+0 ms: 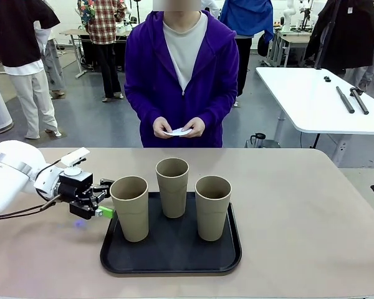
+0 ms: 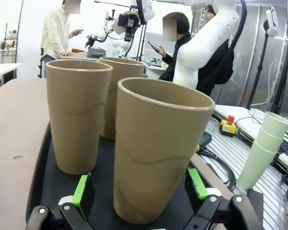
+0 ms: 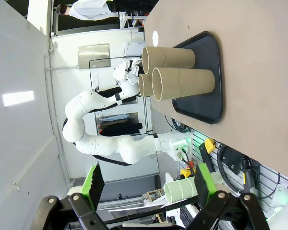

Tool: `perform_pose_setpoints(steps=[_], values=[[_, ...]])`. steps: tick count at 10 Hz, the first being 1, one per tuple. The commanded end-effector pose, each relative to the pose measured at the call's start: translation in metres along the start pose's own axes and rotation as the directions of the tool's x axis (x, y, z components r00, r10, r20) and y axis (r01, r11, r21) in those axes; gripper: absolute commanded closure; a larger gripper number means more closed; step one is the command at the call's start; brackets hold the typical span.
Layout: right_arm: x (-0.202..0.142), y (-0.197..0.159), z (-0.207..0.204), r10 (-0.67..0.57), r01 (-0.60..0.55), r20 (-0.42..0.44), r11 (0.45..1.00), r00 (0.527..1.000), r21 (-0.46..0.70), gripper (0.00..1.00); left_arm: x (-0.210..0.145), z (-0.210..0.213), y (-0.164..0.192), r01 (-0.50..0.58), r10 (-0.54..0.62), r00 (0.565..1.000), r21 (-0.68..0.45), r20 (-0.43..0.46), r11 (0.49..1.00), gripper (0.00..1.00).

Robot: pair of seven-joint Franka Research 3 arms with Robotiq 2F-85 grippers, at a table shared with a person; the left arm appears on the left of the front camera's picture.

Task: Place coasters on the table and set cups on them.
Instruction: Pick up one Reusable plastic cup and place it on a coaster set by the human.

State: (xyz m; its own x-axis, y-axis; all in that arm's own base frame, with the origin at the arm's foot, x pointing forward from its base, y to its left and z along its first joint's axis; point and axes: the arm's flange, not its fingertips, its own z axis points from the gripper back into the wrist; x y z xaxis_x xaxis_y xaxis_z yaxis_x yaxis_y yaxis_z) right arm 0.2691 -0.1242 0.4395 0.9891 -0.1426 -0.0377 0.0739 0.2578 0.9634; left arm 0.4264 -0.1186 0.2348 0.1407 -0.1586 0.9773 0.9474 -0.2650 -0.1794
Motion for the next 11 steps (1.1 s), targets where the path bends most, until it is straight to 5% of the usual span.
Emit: perform_pose_setpoints(steps=[1, 11], values=[[0.0, 0.001, 0.0, -0.002, 0.002, 0.002, 1.0, 1.0, 0.006, 0.0, -0.006, 0.0, 0.003, 0.028, -0.029, 0.999, -0.061, -0.016, 0.998, 0.0], [0.0, 0.001, 0.0, -0.002, 0.002, 0.002, 1.0, 1.0, 0.006, 0.0, -0.01, -0.04, 0.018, 0.064, -0.071, 0.995, -0.103, -0.063, 0.993, 0.0]])
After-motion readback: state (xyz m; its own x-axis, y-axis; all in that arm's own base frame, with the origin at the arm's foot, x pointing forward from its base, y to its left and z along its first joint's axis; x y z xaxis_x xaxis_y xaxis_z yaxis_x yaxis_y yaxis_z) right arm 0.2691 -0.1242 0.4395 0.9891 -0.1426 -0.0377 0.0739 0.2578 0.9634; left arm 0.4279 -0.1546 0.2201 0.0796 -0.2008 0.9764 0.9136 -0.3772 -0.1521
